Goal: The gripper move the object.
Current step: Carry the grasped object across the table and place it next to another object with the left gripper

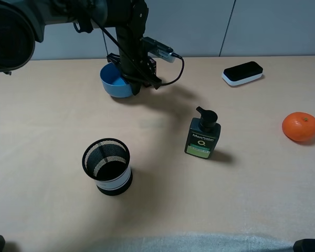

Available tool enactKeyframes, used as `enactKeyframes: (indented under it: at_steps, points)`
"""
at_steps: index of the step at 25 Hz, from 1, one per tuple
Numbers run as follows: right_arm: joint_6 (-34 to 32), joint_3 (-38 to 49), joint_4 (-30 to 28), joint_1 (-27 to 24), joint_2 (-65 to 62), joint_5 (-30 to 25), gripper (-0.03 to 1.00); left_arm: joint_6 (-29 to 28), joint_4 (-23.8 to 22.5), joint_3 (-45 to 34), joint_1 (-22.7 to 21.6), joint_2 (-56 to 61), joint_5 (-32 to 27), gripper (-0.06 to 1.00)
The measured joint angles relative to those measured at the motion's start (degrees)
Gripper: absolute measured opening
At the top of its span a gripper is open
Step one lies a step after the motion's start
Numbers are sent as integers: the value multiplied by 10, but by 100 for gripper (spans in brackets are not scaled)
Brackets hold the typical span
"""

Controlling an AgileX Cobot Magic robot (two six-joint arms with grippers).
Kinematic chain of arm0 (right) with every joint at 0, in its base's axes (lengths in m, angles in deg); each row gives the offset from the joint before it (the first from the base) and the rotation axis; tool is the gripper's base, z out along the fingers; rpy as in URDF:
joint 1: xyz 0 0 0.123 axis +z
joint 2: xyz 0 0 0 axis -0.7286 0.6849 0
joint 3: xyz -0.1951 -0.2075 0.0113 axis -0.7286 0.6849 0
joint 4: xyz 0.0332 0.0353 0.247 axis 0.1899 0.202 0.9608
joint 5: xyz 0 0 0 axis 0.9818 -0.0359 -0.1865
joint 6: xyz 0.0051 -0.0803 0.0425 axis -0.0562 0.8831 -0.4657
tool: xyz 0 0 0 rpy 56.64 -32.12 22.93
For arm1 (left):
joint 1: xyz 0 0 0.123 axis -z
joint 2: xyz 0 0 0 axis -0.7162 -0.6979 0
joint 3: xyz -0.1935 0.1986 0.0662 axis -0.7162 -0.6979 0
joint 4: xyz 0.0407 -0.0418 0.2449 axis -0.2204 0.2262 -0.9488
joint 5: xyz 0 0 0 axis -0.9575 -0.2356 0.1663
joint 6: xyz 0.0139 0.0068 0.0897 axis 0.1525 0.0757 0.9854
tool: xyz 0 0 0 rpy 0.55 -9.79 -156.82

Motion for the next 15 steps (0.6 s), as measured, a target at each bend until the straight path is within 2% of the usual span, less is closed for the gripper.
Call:
enactKeyframes:
  at_steps: [15]
  points:
    - [0, 0, 0, 0, 0, 0, 64, 7, 0, 0, 0, 0, -5, 2]
